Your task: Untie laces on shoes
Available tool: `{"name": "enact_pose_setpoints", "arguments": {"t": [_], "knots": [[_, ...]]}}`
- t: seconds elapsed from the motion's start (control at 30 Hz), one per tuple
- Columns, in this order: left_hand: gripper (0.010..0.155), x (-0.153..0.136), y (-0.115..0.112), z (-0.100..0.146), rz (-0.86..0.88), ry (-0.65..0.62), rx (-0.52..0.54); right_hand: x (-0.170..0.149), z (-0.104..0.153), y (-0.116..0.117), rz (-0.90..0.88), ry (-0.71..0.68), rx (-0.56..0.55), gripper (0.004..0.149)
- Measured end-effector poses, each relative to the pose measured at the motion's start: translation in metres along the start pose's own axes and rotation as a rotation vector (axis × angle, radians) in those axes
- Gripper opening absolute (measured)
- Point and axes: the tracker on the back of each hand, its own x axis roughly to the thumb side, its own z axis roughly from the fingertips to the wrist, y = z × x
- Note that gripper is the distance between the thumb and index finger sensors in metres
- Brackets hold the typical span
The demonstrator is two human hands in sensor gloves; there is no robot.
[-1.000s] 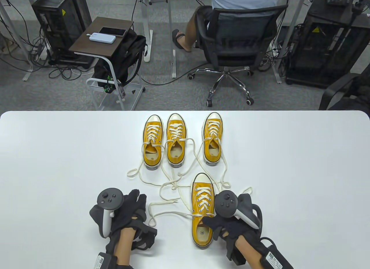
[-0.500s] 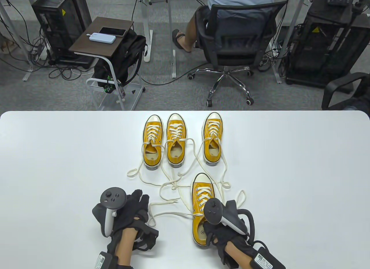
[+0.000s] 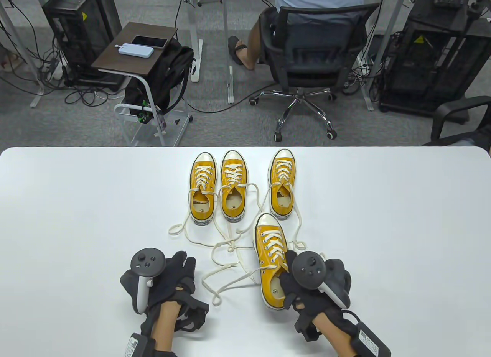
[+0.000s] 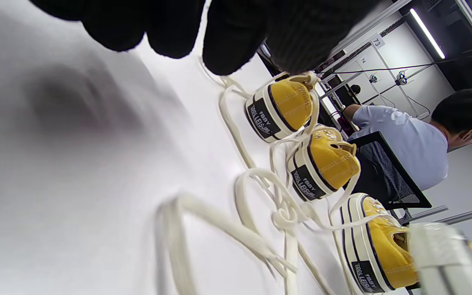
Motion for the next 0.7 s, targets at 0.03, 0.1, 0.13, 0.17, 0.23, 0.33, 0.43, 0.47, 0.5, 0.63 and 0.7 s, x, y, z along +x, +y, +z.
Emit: {"name": "enact_pose_setpoints", "arguments": {"t": [0.03,0.1,0.13,0.17,0.23,0.33,0.43,0.47,0.5,0.63,0.7], "knots": [[0.064,0.001,0.0,0.0,-0.004,-0.003,0.0,-0.004,-0.005,-0.01,-0.008,0.015,-0.022,0.058],[0.064,0.001,-0.001,0.0,-0.009,-0.004,-0.002,-0.012,-0.016,-0.026,-0.017,0.042,-0.067,0.058],[0.064,0.001,-0.001,-0.001,-0.012,-0.003,-0.005,-0.015,-0.021,-0.034,-0.003,0.052,-0.081,0.058],[0.064,0.001,-0.001,-0.001,-0.012,-0.001,-0.007,-0.02,-0.028,-0.041,0.009,0.064,-0.099,0.058],[0.064,0.002,-0.001,-0.002,-0.016,0.002,-0.006,-0.031,-0.046,-0.054,0.035,0.099,-0.132,0.057],[0.064,0.002,-0.001,-0.003,-0.026,0.004,-0.006,-0.049,-0.075,-0.062,0.075,0.158,-0.152,0.057],[0.064,0.003,0.0,-0.002,-0.028,0.005,-0.006,-0.066,-0.102,-0.06,0.109,0.217,-0.16,0.056],[0.064,0.003,0.0,-0.002,-0.03,0.004,-0.006,-0.073,-0.114,-0.058,0.129,0.241,-0.162,0.056],[0.064,0.003,0.0,-0.002,-0.031,0.002,-0.004,-0.078,-0.122,-0.056,0.138,0.258,-0.167,0.056],[0.064,0.004,0.0,-0.001,-0.041,-0.001,-0.001,-0.096,-0.158,-0.043,0.172,0.328,-0.152,0.056],[0.064,0.004,0.0,-0.001,-0.044,0.001,0.0,-0.101,-0.172,-0.037,0.178,0.351,-0.141,0.056]]}}
